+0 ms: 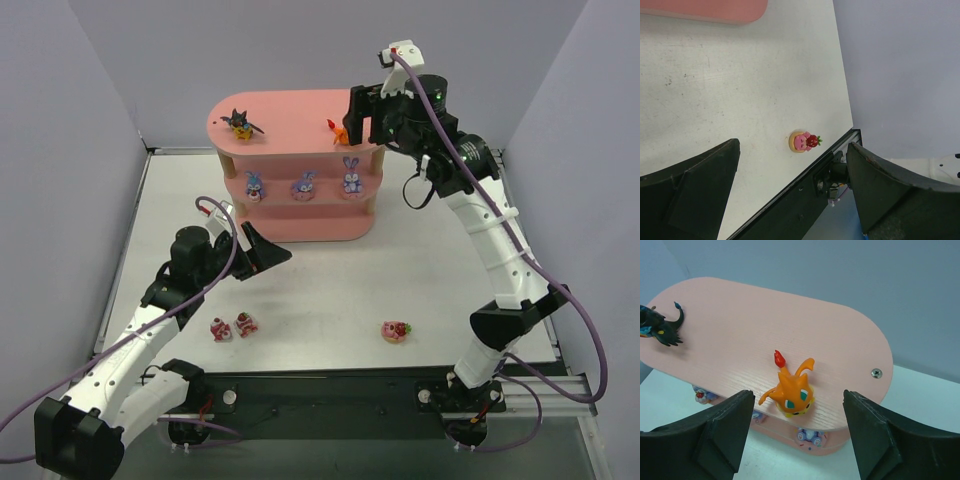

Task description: Place and organize the plastic toys onto the shelf

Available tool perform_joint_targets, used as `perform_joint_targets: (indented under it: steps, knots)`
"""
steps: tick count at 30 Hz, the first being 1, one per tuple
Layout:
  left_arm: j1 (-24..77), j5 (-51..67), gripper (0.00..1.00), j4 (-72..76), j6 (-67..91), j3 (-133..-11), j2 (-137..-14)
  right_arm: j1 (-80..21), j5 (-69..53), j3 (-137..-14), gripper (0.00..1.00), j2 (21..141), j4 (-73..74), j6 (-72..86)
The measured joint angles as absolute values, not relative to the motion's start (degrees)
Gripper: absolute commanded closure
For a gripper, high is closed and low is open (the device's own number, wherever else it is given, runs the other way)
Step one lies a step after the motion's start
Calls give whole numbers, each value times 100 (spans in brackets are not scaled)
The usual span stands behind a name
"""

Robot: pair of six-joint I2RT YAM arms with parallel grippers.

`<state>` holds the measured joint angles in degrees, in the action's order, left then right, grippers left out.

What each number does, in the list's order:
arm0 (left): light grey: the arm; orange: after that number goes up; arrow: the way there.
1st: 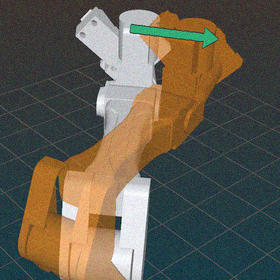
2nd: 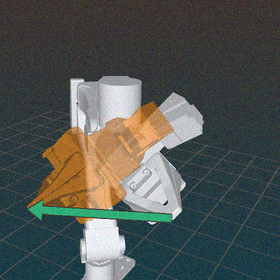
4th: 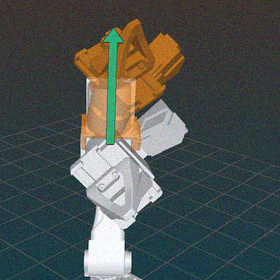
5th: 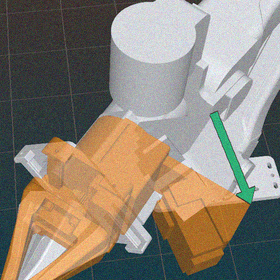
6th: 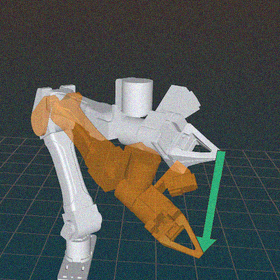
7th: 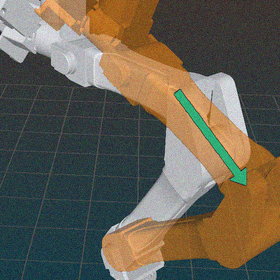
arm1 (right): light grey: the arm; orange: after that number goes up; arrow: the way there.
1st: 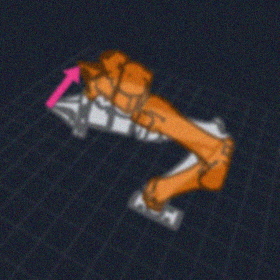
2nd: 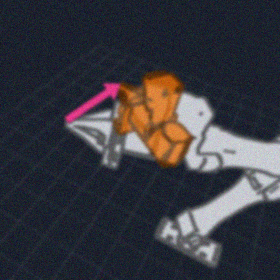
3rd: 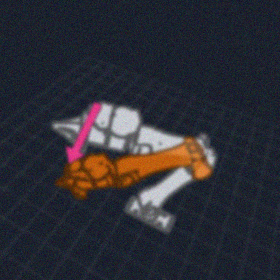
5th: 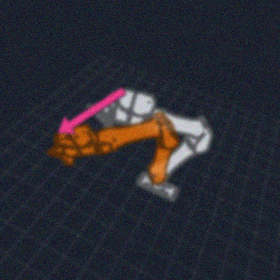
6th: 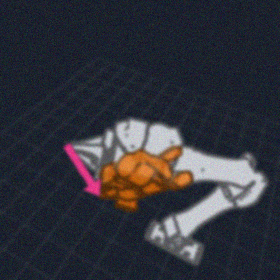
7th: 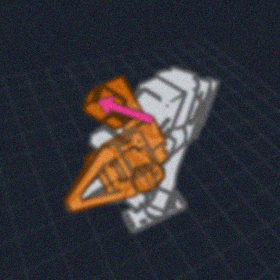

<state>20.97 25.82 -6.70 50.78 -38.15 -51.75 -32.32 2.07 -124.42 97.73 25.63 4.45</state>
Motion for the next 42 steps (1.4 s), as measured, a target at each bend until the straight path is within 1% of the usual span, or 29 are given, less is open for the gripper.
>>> perform_joint_targets:
  steps: [5,13,33,36,39,42]
  knots:
    - [2088,2596,3,-670,5078,-3813,-5172,-2958,-513,-12195,27,9688,2486,469]
    - [2088,2600,3,-670,5078,-3813,-5175,-2818,-1411,-12099,27,9703,2362,493]
    - [2088,2604,3,-668,5076,-3813,-5203,-2694,-1708,-12046,28,9974,2314,226]
    - [2088,2604,3,-668,5076,-3813,-5203,-2670,-1741,-12046,30,10060,2307,189]
    - [2086,2609,3,-668,5076,-3813,-5203,-2657,-1745,-12046,33,10116,2303,161]
    - [2082,2620,3,-668,5076,-3813,-5203,-2655,-1745,-12046,42,10127,2294,143]
